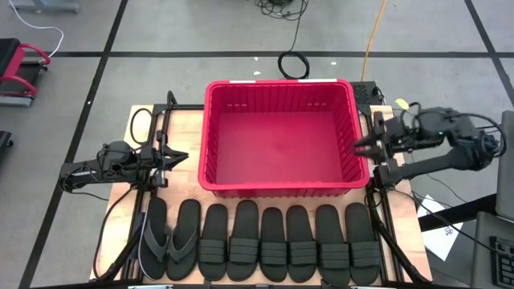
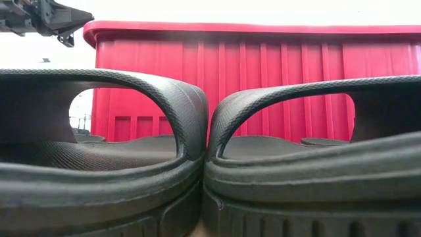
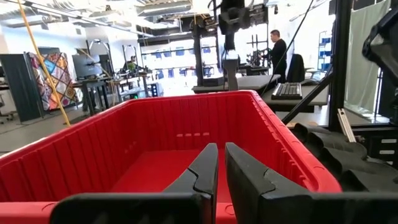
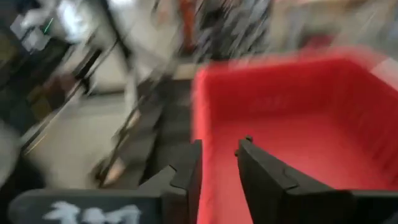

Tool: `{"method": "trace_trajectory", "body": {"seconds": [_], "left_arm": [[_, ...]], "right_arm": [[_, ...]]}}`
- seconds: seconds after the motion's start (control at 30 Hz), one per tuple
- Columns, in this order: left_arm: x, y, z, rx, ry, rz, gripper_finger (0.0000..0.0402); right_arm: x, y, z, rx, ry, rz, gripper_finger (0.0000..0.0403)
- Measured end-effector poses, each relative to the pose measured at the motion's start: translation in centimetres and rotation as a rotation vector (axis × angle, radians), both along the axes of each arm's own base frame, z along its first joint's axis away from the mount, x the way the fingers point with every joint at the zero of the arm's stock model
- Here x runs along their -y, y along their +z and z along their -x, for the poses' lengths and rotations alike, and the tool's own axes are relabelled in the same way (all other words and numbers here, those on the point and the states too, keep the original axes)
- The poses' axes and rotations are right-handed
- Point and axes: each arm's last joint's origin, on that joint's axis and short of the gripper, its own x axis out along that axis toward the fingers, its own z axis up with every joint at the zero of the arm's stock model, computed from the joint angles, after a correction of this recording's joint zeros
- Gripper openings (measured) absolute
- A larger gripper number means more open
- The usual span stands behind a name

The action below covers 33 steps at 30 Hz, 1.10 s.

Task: Pick and place slides into bin
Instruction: Put the black slipper into the red bin

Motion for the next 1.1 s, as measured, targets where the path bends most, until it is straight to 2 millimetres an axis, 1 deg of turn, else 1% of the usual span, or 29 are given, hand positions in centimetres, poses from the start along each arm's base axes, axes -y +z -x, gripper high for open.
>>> {"method": "trace_trajectory", "body": {"seconds": [0.07, 0.17, 0.3, 0.43, 0.6, 0.73, 0.87, 1.0, 1.1], "left_arm": [[0.0, -0.1, 0.0, -0.008, 0.0, 0.001, 0.0037], [0.0, -0.3, 0.0, -0.029, 0.0, 0.002, 0.0037], [0.0, -0.6, 0.0, -0.059, 0.0, 0.004, 0.0037], [0.0, -0.9, -0.1, -0.09, 0.0, 0.006, 0.0037], [0.0, -1.0, -0.1, -0.101, 0.0, 0.004, 0.0037], [0.0, -1.0, -0.1, -0.106, 0.0, 0.004, 0.0037], [0.0, -1.2, -0.1, -0.12, 0.0, 0.005, 0.0037], [0.0, -1.2, -0.1, -0.122, 0.0, 0.005, 0.0037], [0.0, -1.2, -0.1, -0.122, 0.0, 0.005, 0.0037]], "right_arm": [[-0.4, 0.5, -0.4, -0.154, 0.105, -0.059, 0.011], [-0.9, 0.3, -1.1, -0.376, 0.229, -0.164, 0.0129], [-1.7, -1.0, -2.0, -0.617, 0.386, -0.305, 0.0151], [-2.6, -2.4, -2.2, -0.781, 0.492, -0.355, 0.0165], [-3.7, -5.1, -2.8, -0.852, 0.582, -0.384, 0.0169], [-4.6, -8.1, -3.3, -0.921, 0.627, -0.452, 0.0169], [-5.0, -11.6, -3.1, -1.028, 0.595, -0.488, 0.0169], [-5.5, -13.8, -2.8, -0.985, 0.635, -0.507, 0.0169], [-6.2, -15.4, -3.3, -0.938, 0.64, -0.525, 0.0169]]}}
